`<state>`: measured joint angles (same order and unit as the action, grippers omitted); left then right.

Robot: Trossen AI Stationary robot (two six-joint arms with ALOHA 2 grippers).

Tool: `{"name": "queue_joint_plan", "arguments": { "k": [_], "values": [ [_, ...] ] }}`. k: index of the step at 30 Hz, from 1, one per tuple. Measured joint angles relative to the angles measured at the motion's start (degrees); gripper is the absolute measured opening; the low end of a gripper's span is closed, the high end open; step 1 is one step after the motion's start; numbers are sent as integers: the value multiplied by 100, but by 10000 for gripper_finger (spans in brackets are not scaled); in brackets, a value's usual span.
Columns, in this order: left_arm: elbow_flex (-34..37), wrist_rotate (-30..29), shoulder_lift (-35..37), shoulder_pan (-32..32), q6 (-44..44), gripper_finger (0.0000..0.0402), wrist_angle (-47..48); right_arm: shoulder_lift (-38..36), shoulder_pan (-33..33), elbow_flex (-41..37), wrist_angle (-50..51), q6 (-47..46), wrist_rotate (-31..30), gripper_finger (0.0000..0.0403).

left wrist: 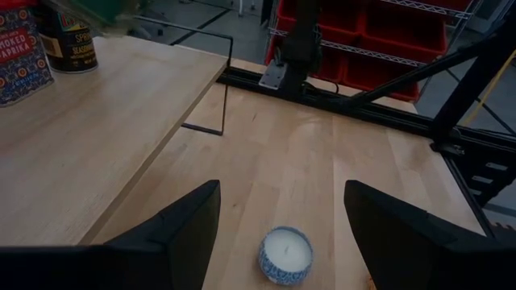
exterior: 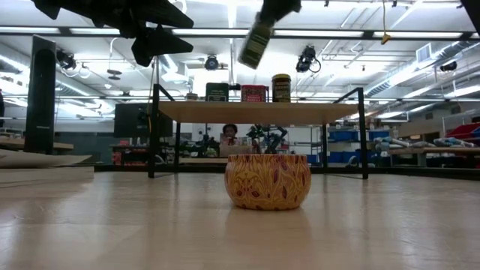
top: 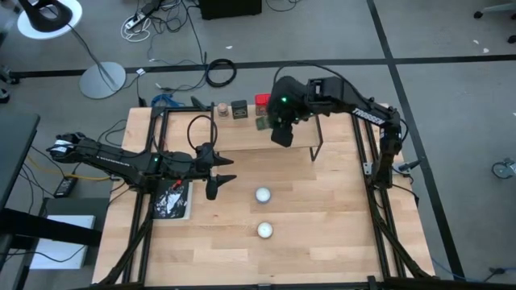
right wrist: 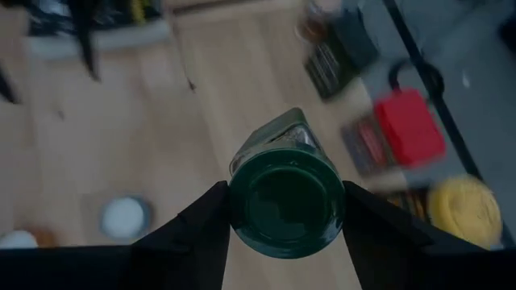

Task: Shelf spices
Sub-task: Put the green seasoning bottle on the shelf

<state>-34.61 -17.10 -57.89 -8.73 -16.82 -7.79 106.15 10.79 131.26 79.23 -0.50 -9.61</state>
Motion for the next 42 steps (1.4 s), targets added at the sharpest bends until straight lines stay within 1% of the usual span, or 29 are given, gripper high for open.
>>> {"name": "queue_joint_plan", "arguments": {
  "k": [2, 5, 9, 12, 16, 21, 24, 27, 30, 33, 36, 39, 42],
  "values": [
    [0, 0, -2, 0, 0, 269, -2, 0, -75, 0, -128, 66, 5, 199],
    [0, 0, 0, 0, 0, 269, -2, 0, -96, 0, 53, 55, -81, 199],
    [0, 0, 0, 0, -15, 269, -2, -12, -54, 0, 600, -100, -524, 199],
    [0, 0, 0, 0, -22, 269, -6, -124, 1, -4, 1087, -361, -653, 199],
    [0, 2, 0, 0, -26, 269, -7, -460, -41, -153, 956, -585, -768, 199],
    [0, 9, -1, 0, -18, 269, -7, -1098, -416, -819, 679, -724, -1271, 199],
    [0, 13, 0, 0, -13, 269, -6, -1652, -562, -1497, 297, -825, -1491, 199],
    [0, 17, -2, 0, -12, 269, -5, -2262, -562, -2295, -93, -842, -1537, 199],
    [1, 20, -2, 0, -12, 269, -15, -2733, -235, -2971, -358, -837, -1206, 199],
    [0, 21, -2, 0, -13, 269, -49, -2905, 311, -3315, -360, -730, -659, 199],
    [0, 20, -2, 0, -15, 269, -50, -2781, 802, -3280, -362, -437, -78, 199],
    [0, 20, 0, 0, -18, 269, -50, -2459, 1247, -3046, -368, -115, 388, 199],
    [0, 20, 0, 0, -31, 269, -50, -1985, 1707, -2622, 49, 75, 705, 199]
  ]
}}
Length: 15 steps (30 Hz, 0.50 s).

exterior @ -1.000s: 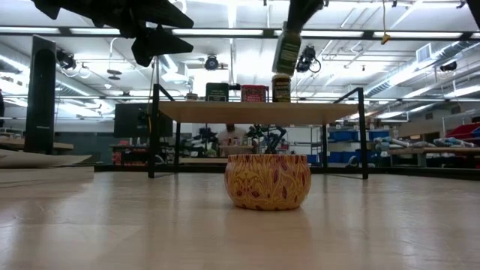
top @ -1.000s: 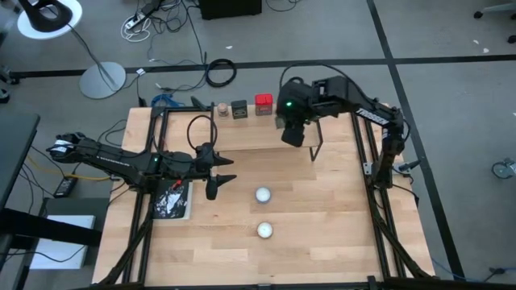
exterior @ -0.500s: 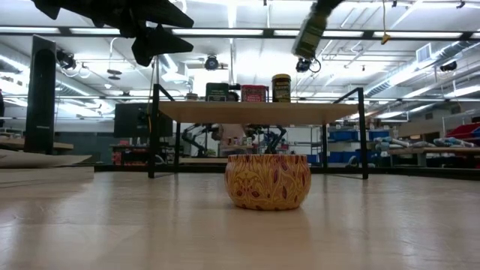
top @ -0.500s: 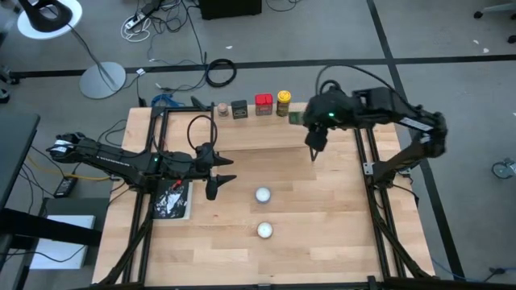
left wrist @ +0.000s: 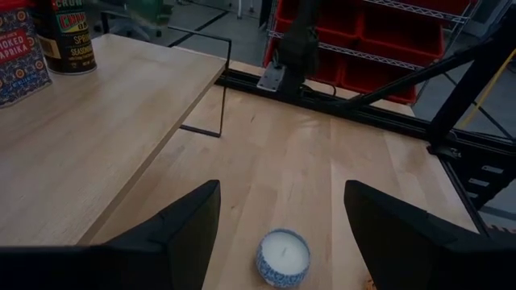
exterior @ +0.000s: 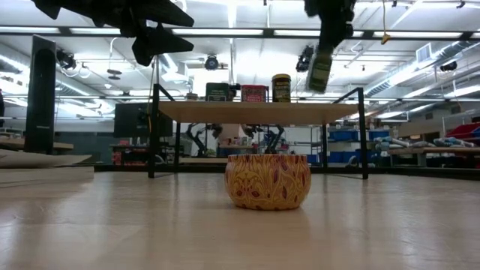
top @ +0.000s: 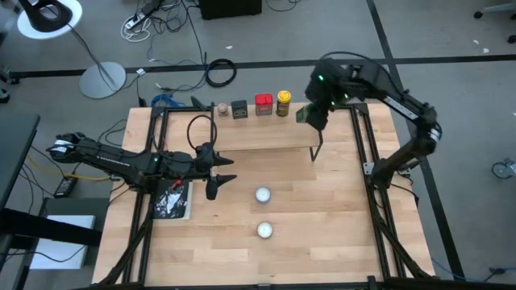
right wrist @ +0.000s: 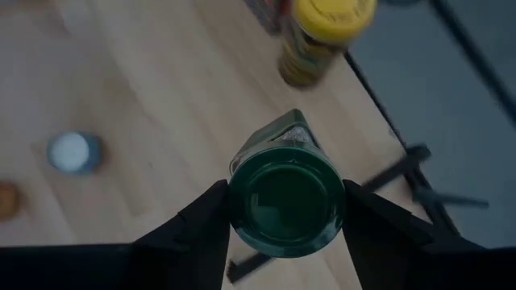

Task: Shelf spices
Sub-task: Put the green seasoning bottle on the shelf

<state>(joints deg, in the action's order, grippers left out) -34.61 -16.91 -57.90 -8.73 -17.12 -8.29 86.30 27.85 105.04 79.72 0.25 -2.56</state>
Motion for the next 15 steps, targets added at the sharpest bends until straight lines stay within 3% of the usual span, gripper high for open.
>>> {"name": "queue_joint_plan", "arguments": {
  "k": [10, 15],
  "values": [
    [0, 2, 0, 0, -1, 269, 1, 1241, 741, 1701, 1049, 521, 504, 199],
    [0, 0, -1, 0, 9, 269, 4, 1549, 1114, 1936, 1037, 648, 935, 199]
  ]
}}
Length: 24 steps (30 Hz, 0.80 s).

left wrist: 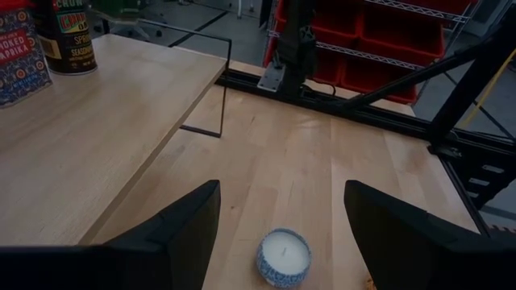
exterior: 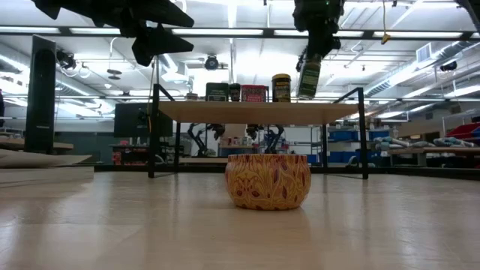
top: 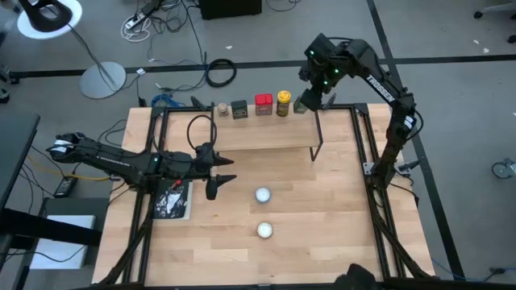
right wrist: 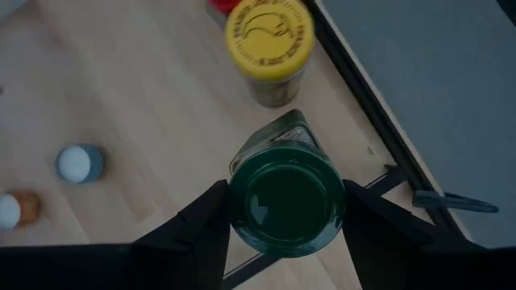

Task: Shelf spices
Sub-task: Put the green seasoning bottle on the shelf

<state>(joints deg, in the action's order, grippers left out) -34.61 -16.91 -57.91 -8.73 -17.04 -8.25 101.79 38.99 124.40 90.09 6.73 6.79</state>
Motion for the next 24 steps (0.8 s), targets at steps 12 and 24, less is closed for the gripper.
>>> {"name": "queue_joint_plan", "arguments": {
  "k": [12, 24],
  "values": [
    [0, 0, 0, 2, 11, 269, 31, 121, 291, -35, 3, -44, 46, 199],
    [2, -1, 0, 2, -5, 269, 25, 123, 274, -37, -5, -283, -85, 199]
  ]
}}
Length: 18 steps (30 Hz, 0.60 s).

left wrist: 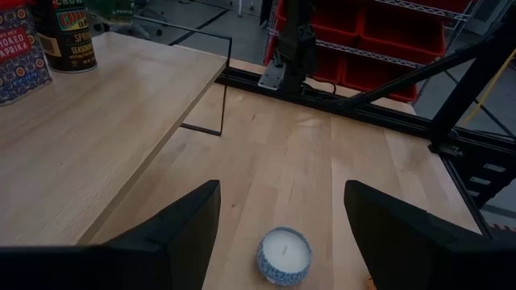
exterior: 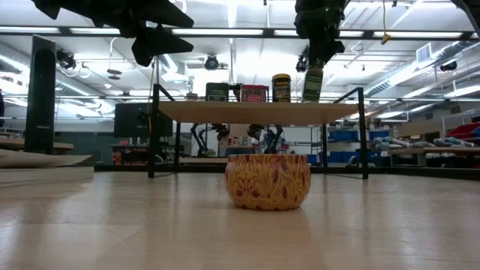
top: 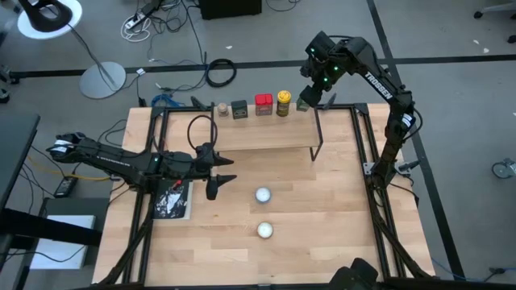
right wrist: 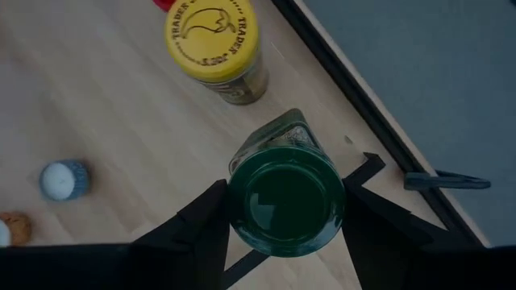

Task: Shelf spices
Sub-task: Put the green seasoning bottle on the shelf

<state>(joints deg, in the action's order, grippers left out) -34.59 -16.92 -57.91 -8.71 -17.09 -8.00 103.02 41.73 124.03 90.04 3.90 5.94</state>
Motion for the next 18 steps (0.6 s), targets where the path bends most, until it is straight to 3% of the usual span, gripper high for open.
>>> {"name": "queue_joint_plan", "arguments": {
  "k": [12, 18],
  "values": [
    [0, -1, 1, 0, -8, 269, -15, 0, 55, -6, -4, -42, -252, 199],
    [0, 0, 1, 0, -8, 269, -33, 7, -118, -370, 0, -39, -439, 199]
  ]
}}
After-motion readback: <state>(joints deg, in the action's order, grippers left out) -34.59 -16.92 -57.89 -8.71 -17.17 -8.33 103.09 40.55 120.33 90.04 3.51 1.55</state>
